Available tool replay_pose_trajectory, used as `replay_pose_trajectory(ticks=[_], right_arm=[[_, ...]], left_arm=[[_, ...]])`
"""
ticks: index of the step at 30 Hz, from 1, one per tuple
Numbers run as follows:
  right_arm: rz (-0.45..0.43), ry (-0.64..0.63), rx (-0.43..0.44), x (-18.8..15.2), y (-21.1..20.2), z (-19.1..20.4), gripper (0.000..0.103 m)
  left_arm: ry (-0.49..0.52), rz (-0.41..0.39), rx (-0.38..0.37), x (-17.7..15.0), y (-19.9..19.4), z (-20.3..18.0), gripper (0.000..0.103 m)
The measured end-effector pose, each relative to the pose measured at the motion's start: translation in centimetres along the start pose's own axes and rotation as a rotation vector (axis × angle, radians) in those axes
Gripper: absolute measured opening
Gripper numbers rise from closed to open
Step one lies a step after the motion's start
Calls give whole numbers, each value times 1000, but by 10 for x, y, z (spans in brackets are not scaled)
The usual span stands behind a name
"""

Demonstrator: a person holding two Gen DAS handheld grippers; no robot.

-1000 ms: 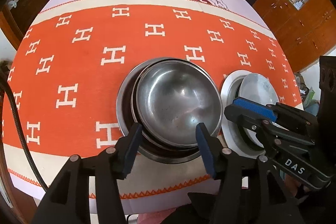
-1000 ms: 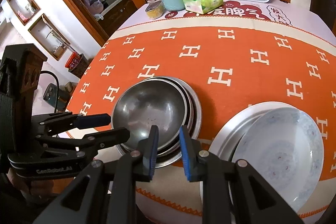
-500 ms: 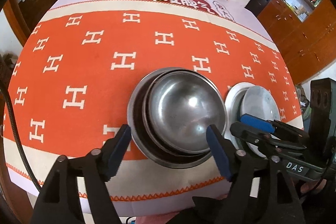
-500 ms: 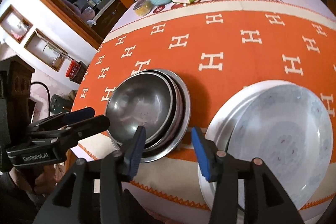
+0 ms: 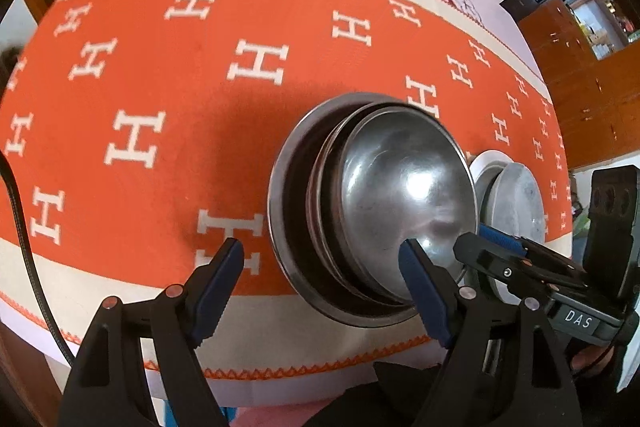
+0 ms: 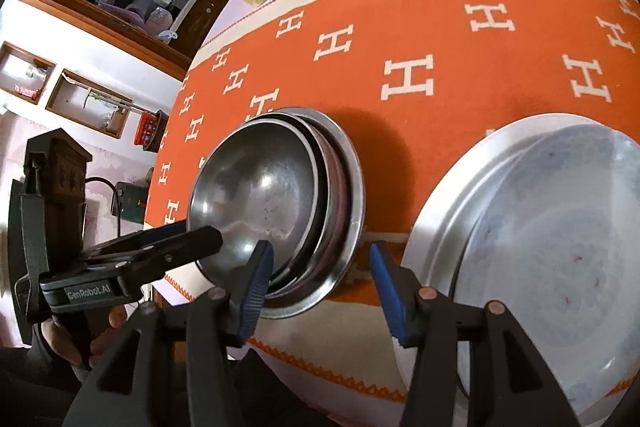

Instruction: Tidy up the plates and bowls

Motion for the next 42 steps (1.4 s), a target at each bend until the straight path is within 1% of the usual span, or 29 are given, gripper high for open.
replay_pose_trajectory(ticks=[7,15,17,20,22,23,24,25,28,29,35,42], right_arm=[[49,12,12,15,13,-3,51],[70,6,20,26,21,-5,51],[69,1,19,27,22,-4,51],[69,-8,23,29,22,-3,51],[70,-8,24,30,22,-3,50],[68,-8,25,31,21,-3,50],[66,-8,25,31,21,-4,48],[64,-8,26,32,20,-4,43],[64,-2,24,32,20,-6,35],[64,2,25,32,20,-8,34],[63,5,34,32,20,-9,33],[53,9,52,29,18,-12,33]], left_arm=[[-36,52,-35,12,18,9,79],[-45,90,-54,25,32,11,76],[-47,105,-55,26,36,10,70],[-51,126,-54,32,43,7,65],[-56,132,-66,33,45,7,63],[-58,134,-76,34,46,7,61],[-61,134,-86,34,47,5,59],[-61,134,-96,35,48,4,57],[-53,131,-106,36,49,2,50],[-50,129,-103,36,49,0,50],[-60,126,-107,36,48,2,49],[-43,118,-89,30,42,2,48]])
Point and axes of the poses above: each gripper's, at about its wrist camera, not at the fingertips, and y roughly the way its jaws point, z to its left, x to its top, the point moved 1 cm from there along y, roughly the way its jaws point, and after that the axes turned 14 degrees about z, right-handed, at the moved point
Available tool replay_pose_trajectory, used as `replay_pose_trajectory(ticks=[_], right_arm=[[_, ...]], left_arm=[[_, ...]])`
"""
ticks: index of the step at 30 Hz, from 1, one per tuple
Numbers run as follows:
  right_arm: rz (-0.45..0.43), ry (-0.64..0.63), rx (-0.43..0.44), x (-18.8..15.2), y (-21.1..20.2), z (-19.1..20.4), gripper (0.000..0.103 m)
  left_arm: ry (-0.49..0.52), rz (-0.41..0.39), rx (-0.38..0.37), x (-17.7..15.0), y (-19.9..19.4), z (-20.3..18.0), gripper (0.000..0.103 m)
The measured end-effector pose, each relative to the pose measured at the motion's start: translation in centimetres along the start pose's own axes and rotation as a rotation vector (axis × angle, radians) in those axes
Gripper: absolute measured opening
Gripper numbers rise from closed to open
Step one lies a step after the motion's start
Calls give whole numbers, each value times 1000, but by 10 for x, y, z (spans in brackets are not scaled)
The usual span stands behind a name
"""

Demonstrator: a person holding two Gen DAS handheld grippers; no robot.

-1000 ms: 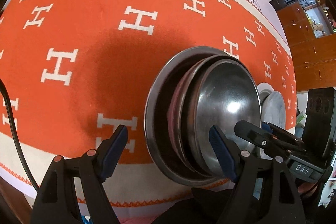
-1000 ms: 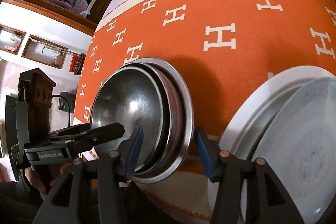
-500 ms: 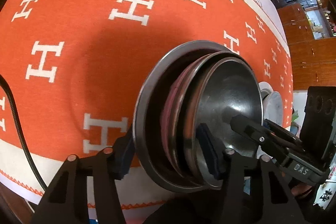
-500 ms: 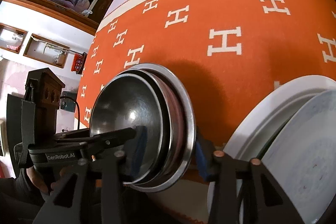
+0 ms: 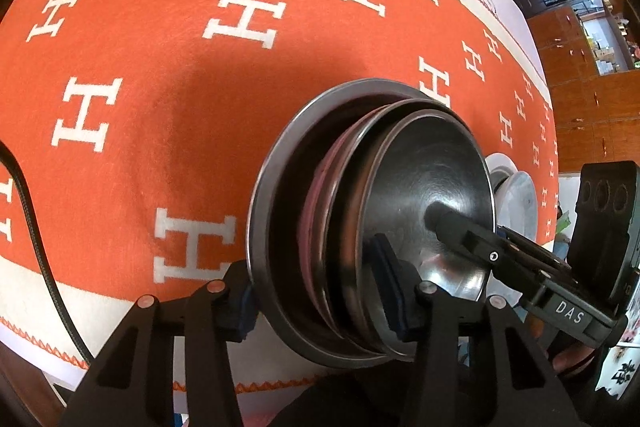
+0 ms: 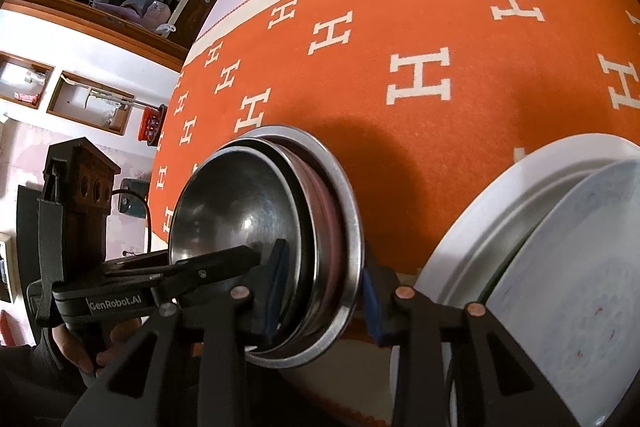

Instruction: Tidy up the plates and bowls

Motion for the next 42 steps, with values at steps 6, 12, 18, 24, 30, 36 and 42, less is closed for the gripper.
replay_pose_trajectory(ticks=[6,12,18,24,30,36,42], right_arm=[[-76,-19,22,-10,-18,0,33],[-194,-46,34,-25,-47,0,33],[-307,-53,33,-40,-75,-7,30],[-396,-26,18,-55,-98,-23,28],[-418,15,17,-67,-112,-44,27],[-392,37,3,-76,-127,-66,27],[-313,37,-38,-81,-139,-92,27]], left_arm=[[63,-67,28,-10,-15,-18,48],[143,-160,18,-24,-35,-39,46],[221,-230,-14,-31,-48,-64,46],[300,-242,-15,-38,-44,-95,46],[335,-214,-10,-42,-32,-123,46],[335,-182,-8,-44,-14,-153,46],[307,-149,-8,-44,6,-179,46]])
Point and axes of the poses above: each gripper's, at about its wrist camera, not at the fingertips, and y roughly the way its jaws point, z to its left, x to its top, the point moved 1 cm from there along y, roughly the way its jaws point, and after that the axes turned 14 degrees about z, right-handed, at the moved point
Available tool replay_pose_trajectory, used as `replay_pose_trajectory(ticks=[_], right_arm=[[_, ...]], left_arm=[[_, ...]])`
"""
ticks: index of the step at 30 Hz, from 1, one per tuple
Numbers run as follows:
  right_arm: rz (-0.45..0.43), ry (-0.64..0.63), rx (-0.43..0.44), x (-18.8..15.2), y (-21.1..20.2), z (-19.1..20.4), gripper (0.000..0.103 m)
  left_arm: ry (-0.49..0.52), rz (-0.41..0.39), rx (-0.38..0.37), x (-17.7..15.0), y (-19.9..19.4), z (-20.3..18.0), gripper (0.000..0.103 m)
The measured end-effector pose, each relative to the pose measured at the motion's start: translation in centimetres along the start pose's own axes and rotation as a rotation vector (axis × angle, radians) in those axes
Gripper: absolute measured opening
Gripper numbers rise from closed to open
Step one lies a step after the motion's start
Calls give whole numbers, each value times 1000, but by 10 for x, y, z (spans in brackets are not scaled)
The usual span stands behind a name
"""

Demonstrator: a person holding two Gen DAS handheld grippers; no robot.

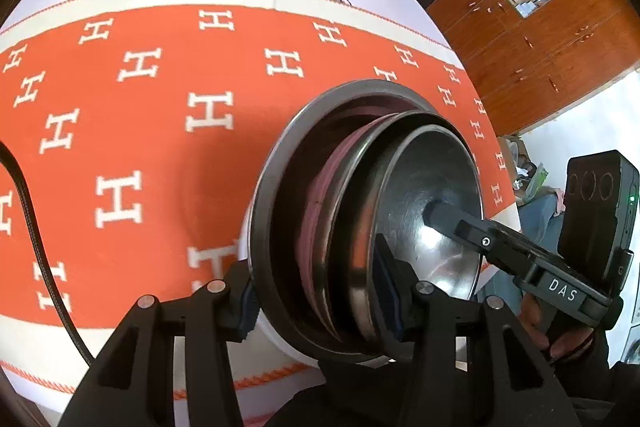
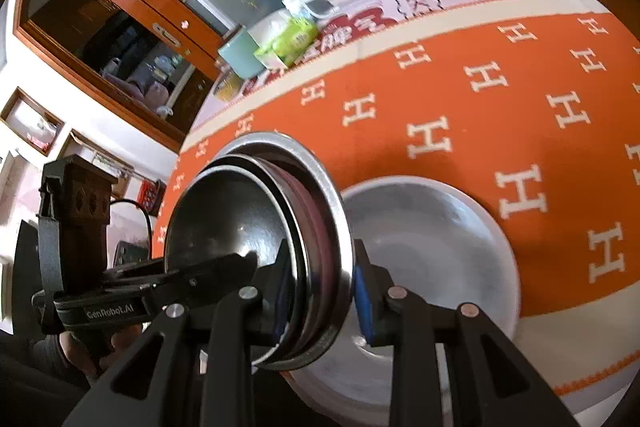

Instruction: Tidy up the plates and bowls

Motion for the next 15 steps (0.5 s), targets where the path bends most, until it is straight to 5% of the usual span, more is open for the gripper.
replay_pose_trajectory(ticks=[15], right_arm=[[253,-121,-115,-7,16,-31,32]], left_arm=[[-122,94,60,-5,45,-22,47]])
Point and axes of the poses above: each gripper's, at about its wrist camera, not at the fingertips, and y roughly the way its jaws point, z to its left, x to its top, the point moved 1 cm from there along y, roughly the way its jaws point, and after that the axes turned 14 degrees about z, right-handed, at the moved point
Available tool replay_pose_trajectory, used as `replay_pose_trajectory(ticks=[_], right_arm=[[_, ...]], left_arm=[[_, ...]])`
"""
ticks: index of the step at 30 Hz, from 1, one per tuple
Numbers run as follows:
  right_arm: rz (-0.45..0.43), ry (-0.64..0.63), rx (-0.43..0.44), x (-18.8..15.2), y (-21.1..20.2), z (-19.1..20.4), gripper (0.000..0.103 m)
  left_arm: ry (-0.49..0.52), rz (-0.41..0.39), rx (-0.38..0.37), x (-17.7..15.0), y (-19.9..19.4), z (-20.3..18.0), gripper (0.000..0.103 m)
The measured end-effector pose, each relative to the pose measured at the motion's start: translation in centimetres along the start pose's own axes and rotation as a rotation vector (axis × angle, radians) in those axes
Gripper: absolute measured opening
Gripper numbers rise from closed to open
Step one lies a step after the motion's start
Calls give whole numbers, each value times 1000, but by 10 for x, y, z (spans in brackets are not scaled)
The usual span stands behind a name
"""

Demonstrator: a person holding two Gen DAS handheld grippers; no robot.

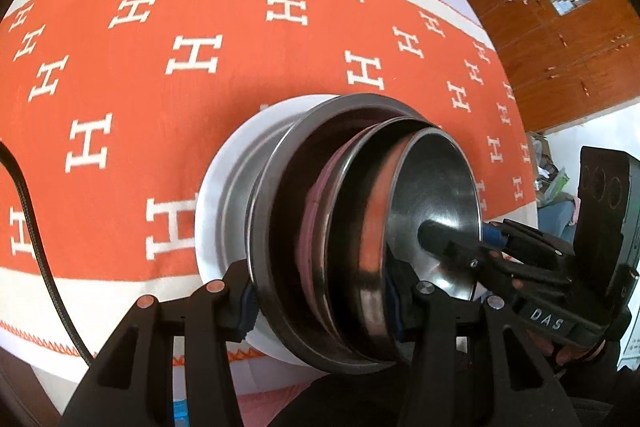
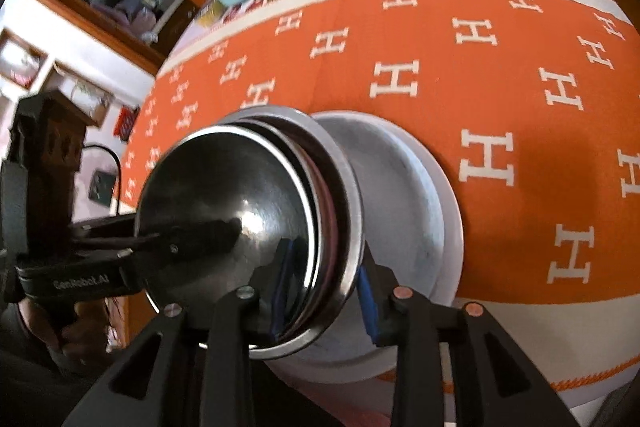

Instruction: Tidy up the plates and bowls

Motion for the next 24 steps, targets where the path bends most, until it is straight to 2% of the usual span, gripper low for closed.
replay_pose_trajectory(ticks=[4,8,10,14,21,24], right_arm=[[31,-47,-12,1,1,-2,33],[42,-97,-29,4,-1,-3,39],[62,-117,-49,6,0,-4,43],[78,-166,-69,4,-3,-4,43],[9,-177,-77,1,-30,-8,43],[-38,-175,-112,-4,-44,-10,43]], left_arm=[[-43,-2,10,-1,6,-1,47],[-87,3,42,-5,13,1,47],[-108,-16,38,-6,11,1,49],[-134,-84,49,-11,1,-3,57],[-128,-160,93,-22,-20,-19,67],[-112,-204,123,-29,-37,-28,71]])
Point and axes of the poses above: each gripper's, at about its wrist camera, not at the fingertips, and y roughly the way its jaws point, z to its left, x to its top, the point moved 1 cm from there along y, roughly the way its jaws point, and after that the axes turned 14 degrees about z, right-handed, at the moved point
